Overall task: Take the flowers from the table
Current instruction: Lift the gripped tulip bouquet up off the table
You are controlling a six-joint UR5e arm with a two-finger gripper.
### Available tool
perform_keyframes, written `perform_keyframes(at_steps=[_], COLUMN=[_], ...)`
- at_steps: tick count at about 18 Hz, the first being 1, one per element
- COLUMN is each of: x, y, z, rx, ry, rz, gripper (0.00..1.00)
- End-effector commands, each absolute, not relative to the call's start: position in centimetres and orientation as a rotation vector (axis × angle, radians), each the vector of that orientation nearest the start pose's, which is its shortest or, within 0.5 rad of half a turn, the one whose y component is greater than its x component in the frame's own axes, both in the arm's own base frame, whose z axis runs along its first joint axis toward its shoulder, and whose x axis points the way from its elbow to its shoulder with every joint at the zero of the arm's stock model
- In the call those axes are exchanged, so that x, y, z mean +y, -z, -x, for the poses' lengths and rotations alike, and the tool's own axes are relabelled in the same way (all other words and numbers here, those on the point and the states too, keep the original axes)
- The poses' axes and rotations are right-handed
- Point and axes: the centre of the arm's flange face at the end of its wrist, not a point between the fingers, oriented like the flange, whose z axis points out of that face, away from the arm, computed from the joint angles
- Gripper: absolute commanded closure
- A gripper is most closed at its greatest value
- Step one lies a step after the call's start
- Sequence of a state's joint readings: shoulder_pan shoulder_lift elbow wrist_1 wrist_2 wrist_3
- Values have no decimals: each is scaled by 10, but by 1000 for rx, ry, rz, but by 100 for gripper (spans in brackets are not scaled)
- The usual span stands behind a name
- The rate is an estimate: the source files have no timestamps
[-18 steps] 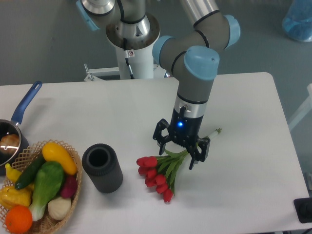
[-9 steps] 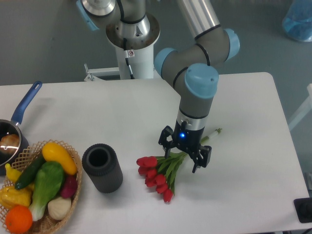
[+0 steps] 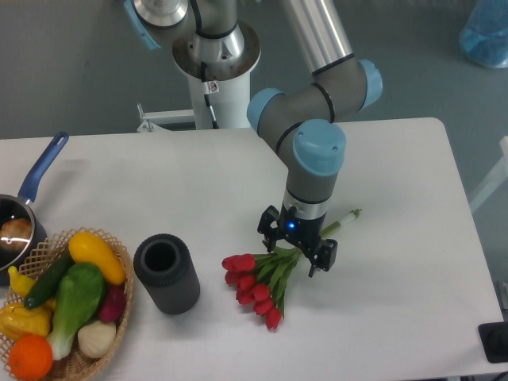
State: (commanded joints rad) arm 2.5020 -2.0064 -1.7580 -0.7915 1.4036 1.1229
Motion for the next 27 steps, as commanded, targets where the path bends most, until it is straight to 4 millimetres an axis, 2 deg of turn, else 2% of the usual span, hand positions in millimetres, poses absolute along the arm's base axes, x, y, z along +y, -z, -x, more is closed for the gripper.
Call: perform_keyframes(at_steps=[6, 9, 10, 11, 13, 14, 18, 20, 23, 27], x=[500, 501, 502, 502, 501, 501, 503, 500, 483, 487], y=[-209, -205, -206, -205, -205, -208, -225, -254, -287, -337], z=[394, 394, 394, 394, 393, 395, 400, 406, 419, 429], rx=[334, 341, 350, 352, 350, 345, 333, 321, 282, 288], ry=[-45, -37, -38, -37, -36, -46, -86, -149, -206, -222], rz=[2946, 2949, 2945, 2946, 2948, 2943, 2926, 2904, 2913, 2925], gripper=[0, 3, 21, 47, 93, 100, 100, 100, 100, 100])
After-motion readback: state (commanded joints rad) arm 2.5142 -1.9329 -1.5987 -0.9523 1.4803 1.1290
